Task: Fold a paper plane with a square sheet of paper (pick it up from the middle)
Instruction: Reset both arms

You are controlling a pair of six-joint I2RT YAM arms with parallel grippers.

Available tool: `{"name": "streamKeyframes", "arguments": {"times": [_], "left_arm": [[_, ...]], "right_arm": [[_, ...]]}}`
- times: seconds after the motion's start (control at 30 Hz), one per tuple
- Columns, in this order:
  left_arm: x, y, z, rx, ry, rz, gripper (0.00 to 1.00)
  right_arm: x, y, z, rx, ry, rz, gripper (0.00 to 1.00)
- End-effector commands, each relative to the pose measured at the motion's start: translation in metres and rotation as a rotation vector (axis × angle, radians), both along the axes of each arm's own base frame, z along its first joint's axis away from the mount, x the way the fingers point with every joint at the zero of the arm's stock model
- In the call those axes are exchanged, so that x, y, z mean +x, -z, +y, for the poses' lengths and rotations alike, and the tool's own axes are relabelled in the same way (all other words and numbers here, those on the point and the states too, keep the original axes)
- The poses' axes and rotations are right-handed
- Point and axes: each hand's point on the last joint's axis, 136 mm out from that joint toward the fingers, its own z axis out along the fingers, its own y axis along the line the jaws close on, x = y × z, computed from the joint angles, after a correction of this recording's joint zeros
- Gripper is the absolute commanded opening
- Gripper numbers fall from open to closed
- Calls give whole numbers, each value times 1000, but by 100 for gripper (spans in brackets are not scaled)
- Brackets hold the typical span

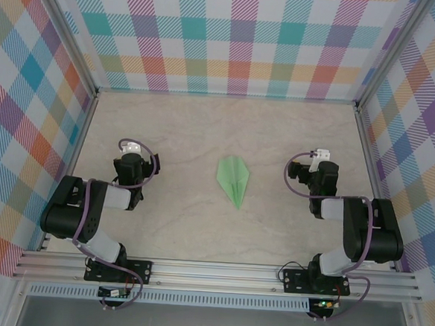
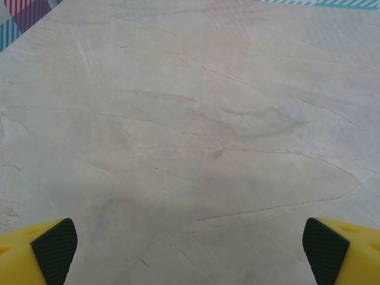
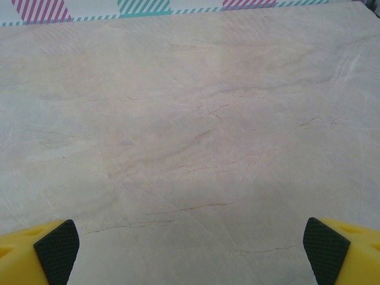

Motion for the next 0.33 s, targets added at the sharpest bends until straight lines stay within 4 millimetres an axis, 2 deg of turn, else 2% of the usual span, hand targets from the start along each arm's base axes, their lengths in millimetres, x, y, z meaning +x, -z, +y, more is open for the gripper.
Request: {"name": "streamKeyframes", "arguments": {"times": [0.0, 0.3], "left_arm": [[6, -11, 0, 7, 12, -43, 100], [6, -12, 0, 7, 11, -45, 100]], "right_arm": [[3, -10, -1, 10, 9, -46, 100], [4, -10, 0, 11, 6, -45, 100]]}}
